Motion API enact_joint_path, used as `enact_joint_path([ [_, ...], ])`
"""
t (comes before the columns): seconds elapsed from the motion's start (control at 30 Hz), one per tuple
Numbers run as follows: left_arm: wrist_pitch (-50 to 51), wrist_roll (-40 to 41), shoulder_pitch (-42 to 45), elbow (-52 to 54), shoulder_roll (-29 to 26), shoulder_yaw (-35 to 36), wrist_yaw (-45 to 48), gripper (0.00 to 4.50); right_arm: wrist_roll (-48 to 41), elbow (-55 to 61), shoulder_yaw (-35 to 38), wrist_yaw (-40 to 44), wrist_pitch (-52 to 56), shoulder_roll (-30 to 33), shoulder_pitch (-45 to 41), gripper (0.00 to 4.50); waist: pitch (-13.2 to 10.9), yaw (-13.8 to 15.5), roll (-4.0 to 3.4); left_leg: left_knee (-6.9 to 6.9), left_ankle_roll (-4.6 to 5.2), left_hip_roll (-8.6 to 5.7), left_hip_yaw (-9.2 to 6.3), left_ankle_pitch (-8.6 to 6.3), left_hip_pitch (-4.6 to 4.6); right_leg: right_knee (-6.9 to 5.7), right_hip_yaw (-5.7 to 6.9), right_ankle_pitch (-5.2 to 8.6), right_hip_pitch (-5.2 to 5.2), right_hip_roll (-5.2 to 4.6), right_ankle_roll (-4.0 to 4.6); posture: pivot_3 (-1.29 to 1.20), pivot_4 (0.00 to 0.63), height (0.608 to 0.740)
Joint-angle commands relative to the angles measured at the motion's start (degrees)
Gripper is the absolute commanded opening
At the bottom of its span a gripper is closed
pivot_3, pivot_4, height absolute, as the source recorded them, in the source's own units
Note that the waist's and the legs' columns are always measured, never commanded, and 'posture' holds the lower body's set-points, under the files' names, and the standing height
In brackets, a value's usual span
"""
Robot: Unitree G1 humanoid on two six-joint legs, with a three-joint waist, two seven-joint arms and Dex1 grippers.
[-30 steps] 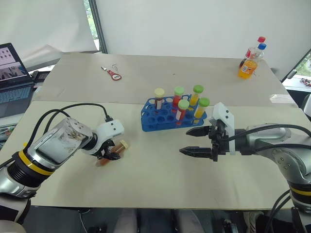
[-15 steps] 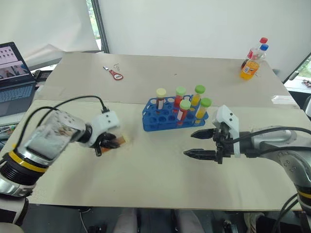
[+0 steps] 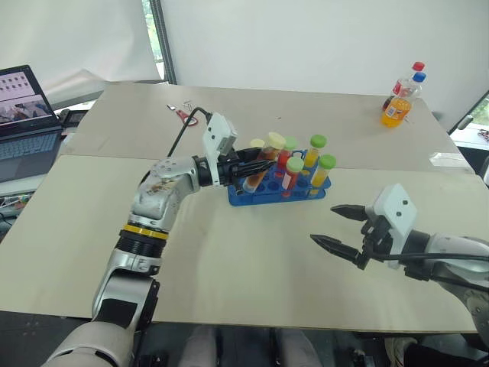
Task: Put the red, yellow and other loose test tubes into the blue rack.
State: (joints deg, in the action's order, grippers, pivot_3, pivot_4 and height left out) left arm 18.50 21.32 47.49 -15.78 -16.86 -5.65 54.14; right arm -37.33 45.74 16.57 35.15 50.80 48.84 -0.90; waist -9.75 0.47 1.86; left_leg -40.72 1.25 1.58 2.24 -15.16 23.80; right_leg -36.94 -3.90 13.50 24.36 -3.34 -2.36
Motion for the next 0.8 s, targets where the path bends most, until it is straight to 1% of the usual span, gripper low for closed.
enact_joint_path([
  [0.03,-8.78,-2.44,2.10,-5.20,2.86,0.72,-1.30,0.88,-2.14,5.11,4.47,-3.29,2.24,-0.59,1.26,4.12,0.00,0.13,-0.01,-0.02,0.00,-0.02,-0.01,0.00,-0.02,-0.02,0.00,0.00,-0.01,-0.01,0.00,0.00,0.150,0.733],
  [0.2,-16.57,-4.62,4.37,-15.09,6.48,1.88,-3.18,0.87,-3.51,7.44,7.00,-6.02,4.18,-1.04,3.33,4.12,0.00,0.17,0.00,-0.03,0.00,-0.07,-0.04,0.00,-0.01,0.05,0.00,-0.01,-0.06,-0.02,-0.03,0.00,0.150,0.733],
  [0.4,-21.22,-5.90,5.69,-22.91,8.97,2.95,-4.64,0.87,-4.90,9.02,8.43,-8.18,5.19,-1.24,5.11,4.12,0.00,0.19,0.00,-0.02,0.03,-0.08,-0.20,-0.01,0.01,0.09,0.00,-0.01,-0.07,-0.03,-0.04,0.00,0.150,0.733],
  [0.6,-24.55,-7.33,5.99,-27.57,10.74,2.83,-4.35,0.87,-7.06,9.74,9.00,-10.13,6.15,-1.14,5.47,4.12,0.01,0.23,0.01,-0.03,0.03,-0.09,-0.28,-0.01,0.01,0.09,0.01,-0.02,-0.10,-0.03,-0.05,0.00,0.150,0.733],
  [0.8,-26.77,-8.62,6.34,-29.96,11.98,3.20,-5.26,0.87,-9.50,9.92,9.74,-11.58,7.08,-0.44,5.10,4.12,0.01,0.24,0.02,-0.03,0.03,-0.11,-0.36,-0.01,0.00,0.10,0.01,-0.02,-0.12,-0.03,-0.06,0.00,0.150,0.733],
])
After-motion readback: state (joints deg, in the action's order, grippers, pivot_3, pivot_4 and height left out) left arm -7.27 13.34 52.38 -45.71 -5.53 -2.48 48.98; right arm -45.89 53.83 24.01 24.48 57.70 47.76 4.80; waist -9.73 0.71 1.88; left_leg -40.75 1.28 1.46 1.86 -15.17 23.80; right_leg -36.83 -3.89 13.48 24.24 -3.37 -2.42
